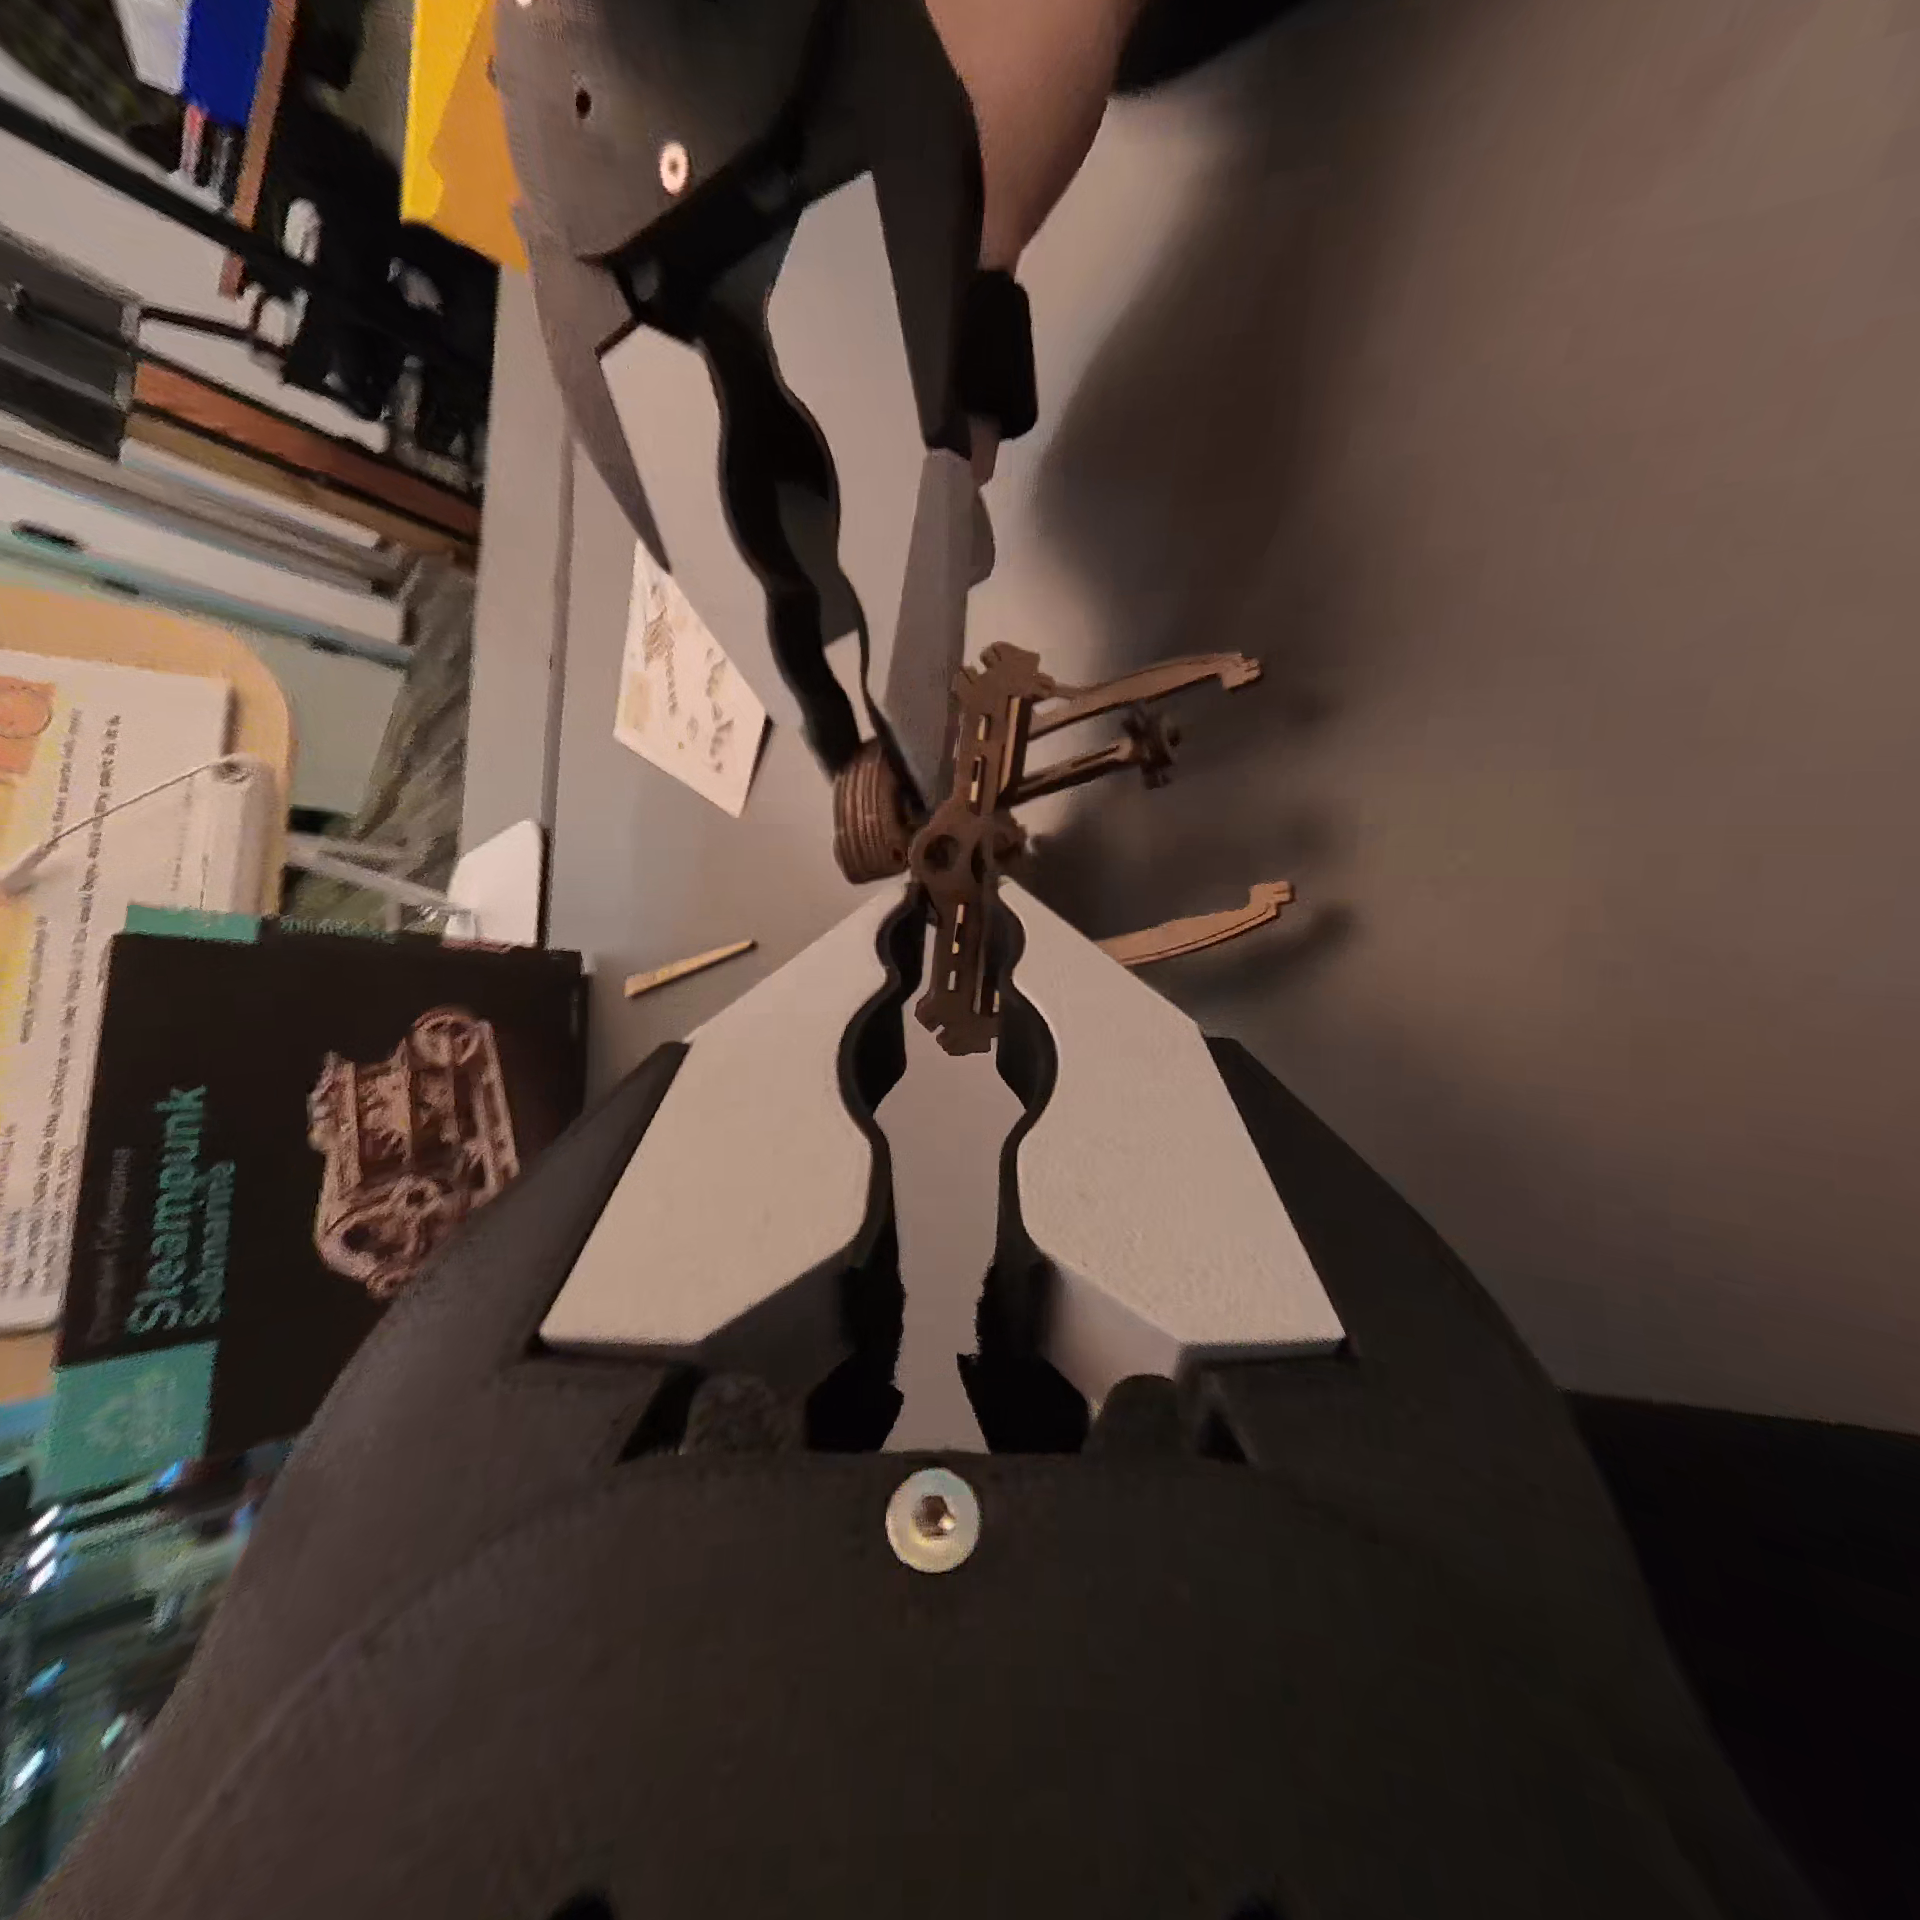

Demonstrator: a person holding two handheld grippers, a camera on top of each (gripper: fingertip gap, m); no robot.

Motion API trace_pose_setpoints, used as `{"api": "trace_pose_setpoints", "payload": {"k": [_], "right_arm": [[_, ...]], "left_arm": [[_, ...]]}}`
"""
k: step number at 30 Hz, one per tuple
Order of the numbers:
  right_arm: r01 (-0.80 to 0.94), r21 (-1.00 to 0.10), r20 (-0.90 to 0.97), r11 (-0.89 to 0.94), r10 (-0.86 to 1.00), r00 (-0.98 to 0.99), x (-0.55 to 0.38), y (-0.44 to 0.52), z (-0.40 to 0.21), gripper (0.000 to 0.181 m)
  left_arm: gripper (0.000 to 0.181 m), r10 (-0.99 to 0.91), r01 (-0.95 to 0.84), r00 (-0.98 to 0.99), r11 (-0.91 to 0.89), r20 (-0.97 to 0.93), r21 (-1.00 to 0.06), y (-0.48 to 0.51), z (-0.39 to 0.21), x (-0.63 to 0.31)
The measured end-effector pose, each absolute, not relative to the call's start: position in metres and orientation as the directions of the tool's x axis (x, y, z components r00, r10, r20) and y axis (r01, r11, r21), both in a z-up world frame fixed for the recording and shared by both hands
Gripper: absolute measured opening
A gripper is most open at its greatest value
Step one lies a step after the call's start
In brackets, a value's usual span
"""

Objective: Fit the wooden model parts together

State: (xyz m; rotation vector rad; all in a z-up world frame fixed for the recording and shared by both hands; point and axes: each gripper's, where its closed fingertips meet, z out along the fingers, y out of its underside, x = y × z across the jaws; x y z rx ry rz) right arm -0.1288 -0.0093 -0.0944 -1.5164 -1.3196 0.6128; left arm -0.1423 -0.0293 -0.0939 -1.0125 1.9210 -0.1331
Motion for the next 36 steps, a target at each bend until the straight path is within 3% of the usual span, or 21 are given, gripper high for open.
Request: {"api": "trace_pose_setpoints", "payload": {"k": [5,10,14,18,22,27,36], "right_arm": [[0.422,-0.899,0.244,0.117,0.933,0.263,-0.130,-0.012,-0.095,0.011],[0.421,-0.902,0.223,0.095,0.938,0.265,-0.130,-0.014,-0.094,0.011],[0.369,-0.912,-0.072,-0.180,0.955,0.288,-0.133,-0.014,-0.093,0.011],[0.313,-0.767,-0.483,-0.560,0.825,0.294,-0.134,-0.013,-0.099,0.011],[0.269,-0.534,-0.760,-0.802,0.595,0.264,-0.133,-0.011,-0.115,0.010],[0.193,-0.435,-0.851,-0.879,0.472,0.232,-0.129,-0.002,-0.124,0.011],[0.156,-0.403,-0.854,-0.902,0.432,0.290,-0.120,-0.001,-0.133,0.026]], "left_arm": [[0.009,-0.658,-0.660,-0.167,0.628,-0.735,-0.412,-0.035,-0.104,-0.148],[0.008,-0.657,-0.658,-0.142,0.621,-0.740,-0.425,-0.044,-0.105,-0.146],[0.009,-0.664,-0.651,-0.118,0.613,-0.738,-0.447,-0.044,-0.095,-0.149],[0.008,-0.732,-0.616,-0.055,0.560,-0.679,-0.554,-0.046,-0.071,-0.159],[0.008,-0.800,-0.592,0.023,0.472,-0.599,-0.653,-0.038,-0.048,-0.178],[0.008,-0.863,-0.581,0.052,0.383,-0.503,-0.718,-0.033,-0.042,-0.193],[0.008,-0.874,-0.567,0.060,0.368,-0.483,-0.737,-0.022,-0.044,-0.191]]}}
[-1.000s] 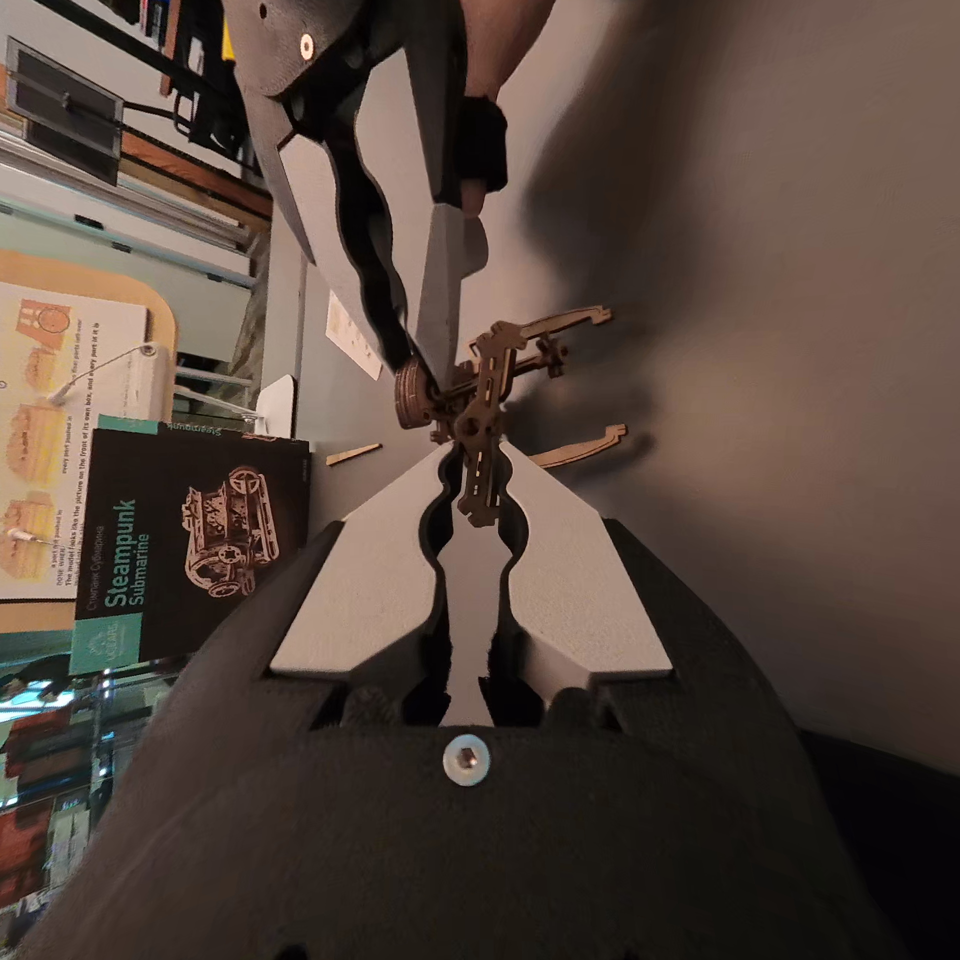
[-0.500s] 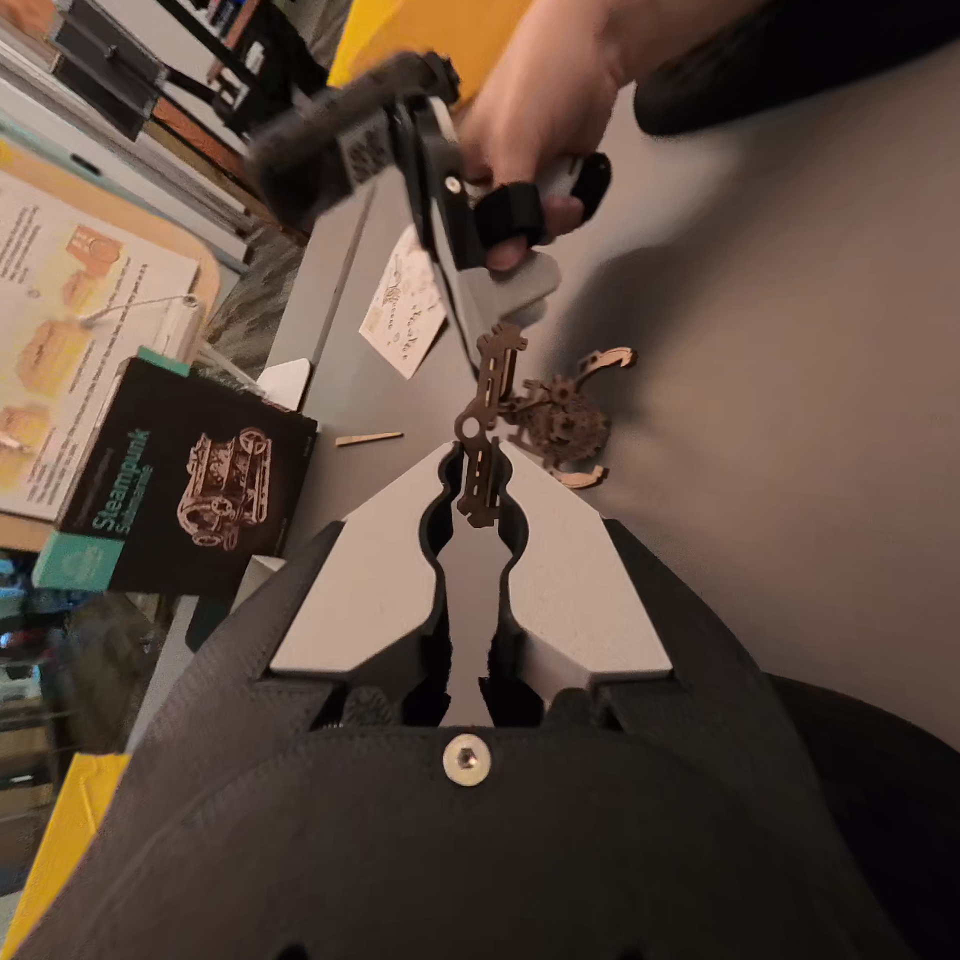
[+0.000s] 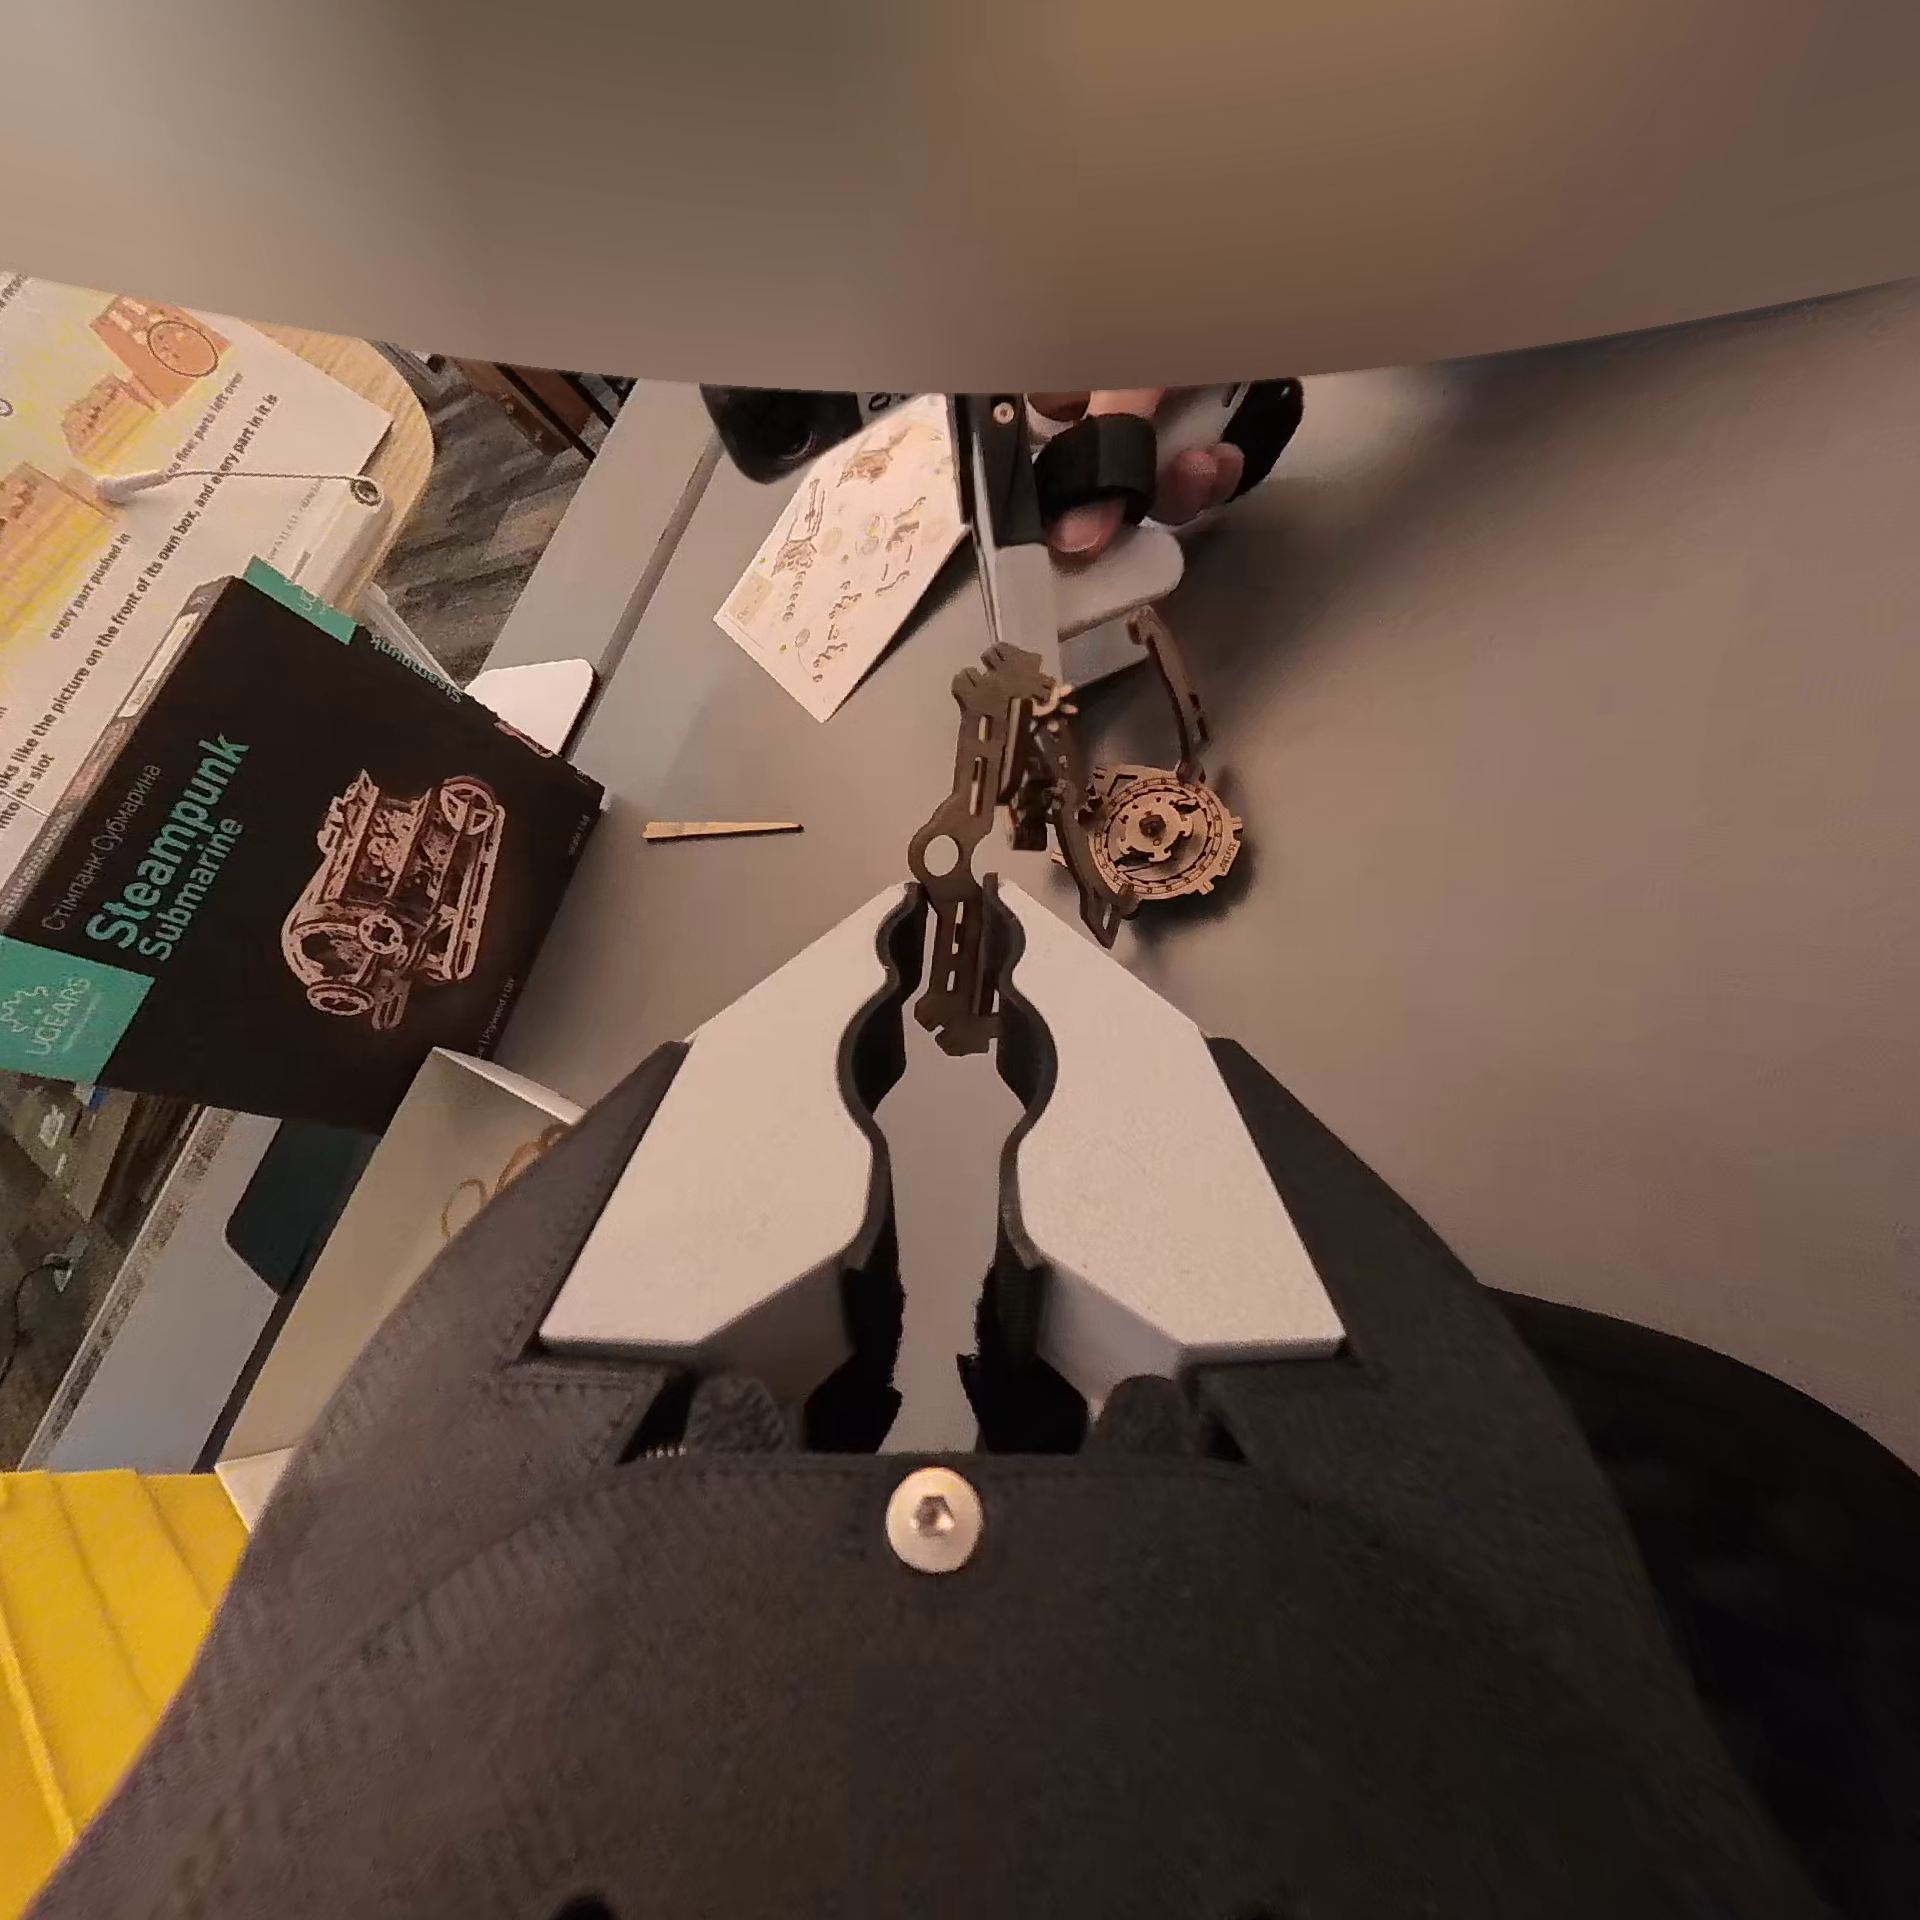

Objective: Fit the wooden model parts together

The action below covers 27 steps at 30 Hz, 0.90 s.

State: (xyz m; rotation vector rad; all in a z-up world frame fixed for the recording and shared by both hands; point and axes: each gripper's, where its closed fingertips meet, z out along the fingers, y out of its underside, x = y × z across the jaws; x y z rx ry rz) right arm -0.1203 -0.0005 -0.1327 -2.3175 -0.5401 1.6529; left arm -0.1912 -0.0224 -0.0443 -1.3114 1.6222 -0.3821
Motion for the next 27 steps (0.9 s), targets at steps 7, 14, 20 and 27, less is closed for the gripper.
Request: {"api": "trace_pose_setpoints", "payload": {"k": [7,14,20,27], "right_arm": [[0.251,-0.372,-0.822,-0.894,0.442,0.358,-0.098,-0.015,-0.142,0.024],[0.206,-0.739,-0.511,-0.641,0.733,0.448,-0.099,0.044,-0.115,0.023],[0.269,-0.645,-0.665,-0.715,0.699,0.264,-0.118,0.033,-0.115,0.014],[0.330,-0.657,-0.625,-0.678,0.735,0.265,-0.118,0.031,-0.126,0.015]], "left_arm": [[0.008,-0.865,-0.572,0.059,0.379,-0.497,-0.728,-0.017,-0.044,-0.190],[0.008,-0.869,-0.584,0.086,0.353,-0.488,-0.731,0.003,-0.051,-0.192],[0.008,-0.885,-0.593,0.085,0.324,-0.457,-0.737,0.014,-0.066,-0.191],[0.008,-0.899,-0.596,0.086,0.299,-0.429,-0.745,0.019,-0.077,-0.194]]}}
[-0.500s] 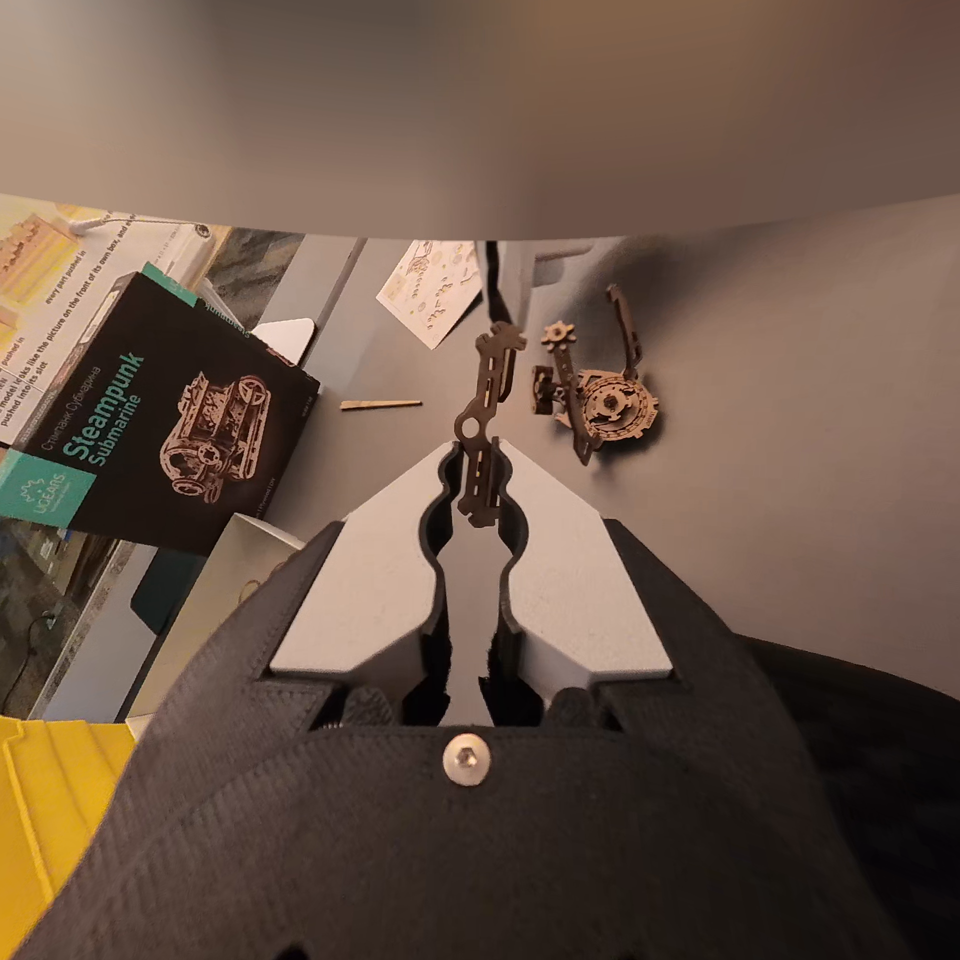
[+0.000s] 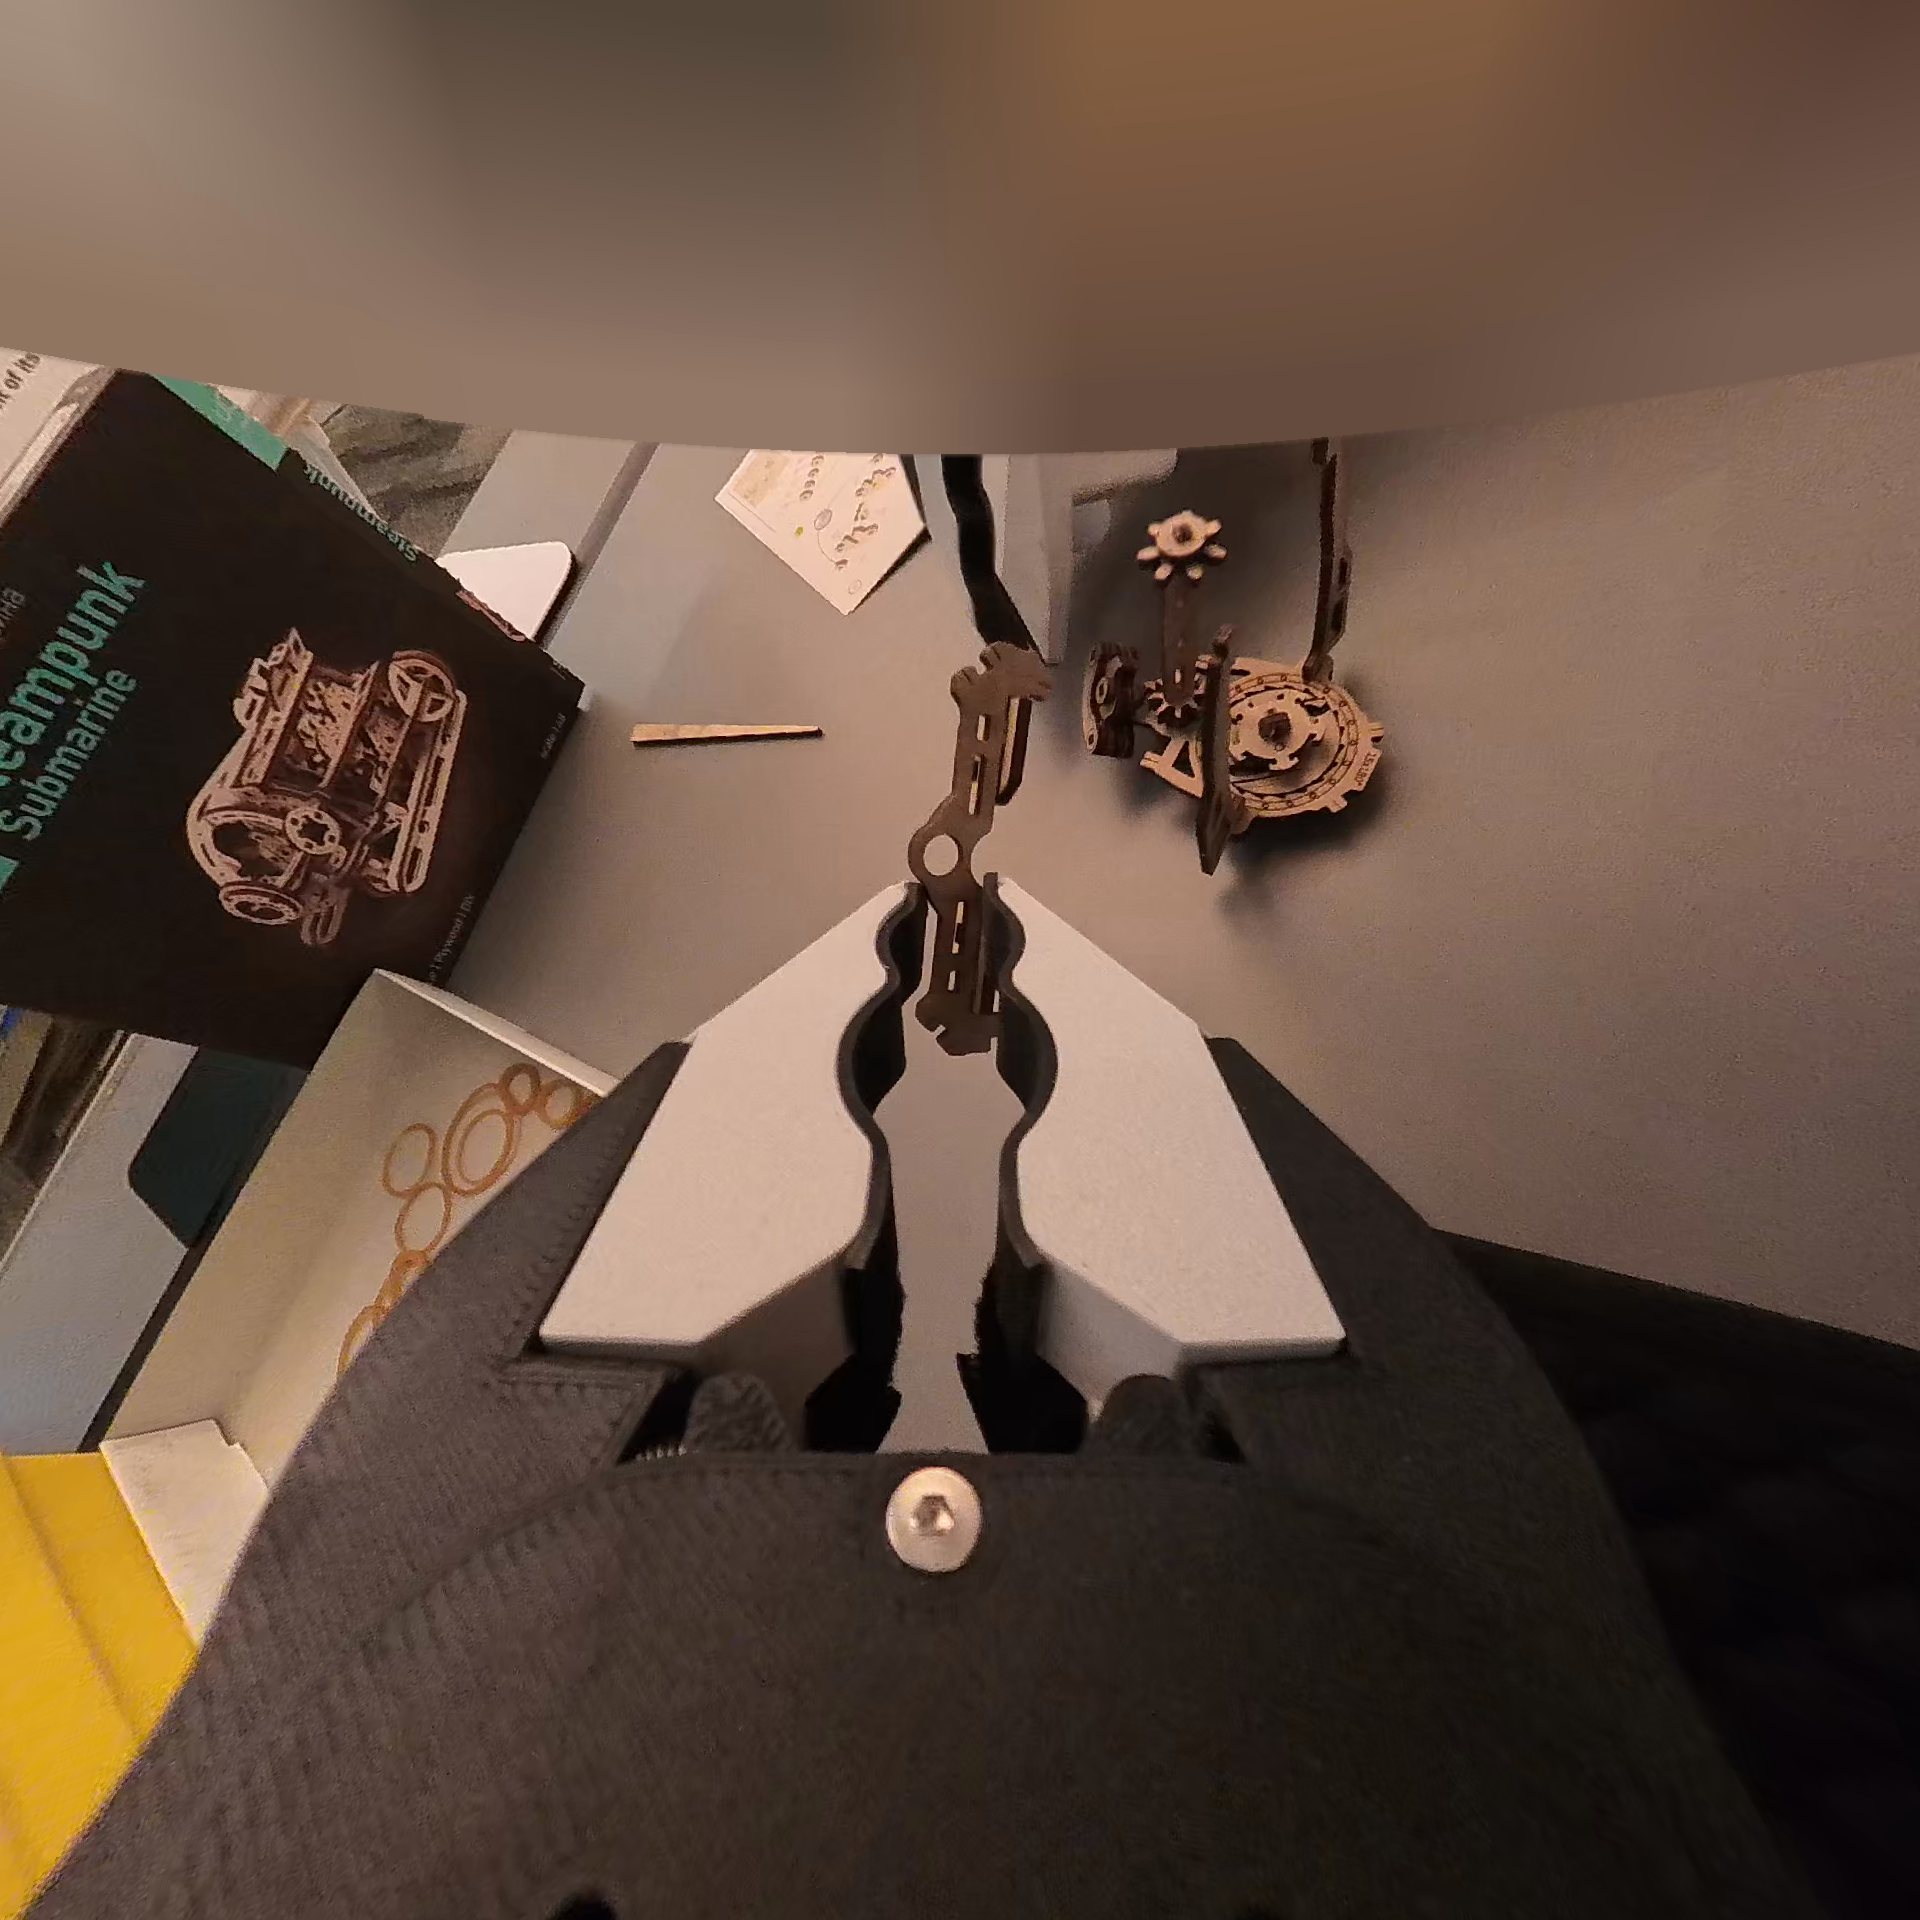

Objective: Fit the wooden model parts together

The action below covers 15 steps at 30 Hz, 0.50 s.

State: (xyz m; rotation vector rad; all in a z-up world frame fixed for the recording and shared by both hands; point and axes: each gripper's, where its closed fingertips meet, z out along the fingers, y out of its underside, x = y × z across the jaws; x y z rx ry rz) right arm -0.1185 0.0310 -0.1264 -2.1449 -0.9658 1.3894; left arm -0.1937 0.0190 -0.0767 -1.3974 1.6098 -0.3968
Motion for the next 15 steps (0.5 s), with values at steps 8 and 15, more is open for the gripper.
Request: {"api": "trace_pose_setpoints", "payload": {"k": [8,15], "right_arm": [[0.380,-0.648,-0.624,-0.660,0.746,0.231,-0.121,0.020,-0.134,0.013],[0.385,-0.674,-0.604,-0.631,0.770,0.205,-0.118,0.012,-0.130,0.012]], "left_arm": [[0.008,-0.906,-0.595,0.084,0.288,-0.415,-0.750,0.018,-0.082,-0.194],[0.008,-0.907,-0.597,0.094,0.278,-0.410,-0.753,0.020,-0.084,-0.197]]}}
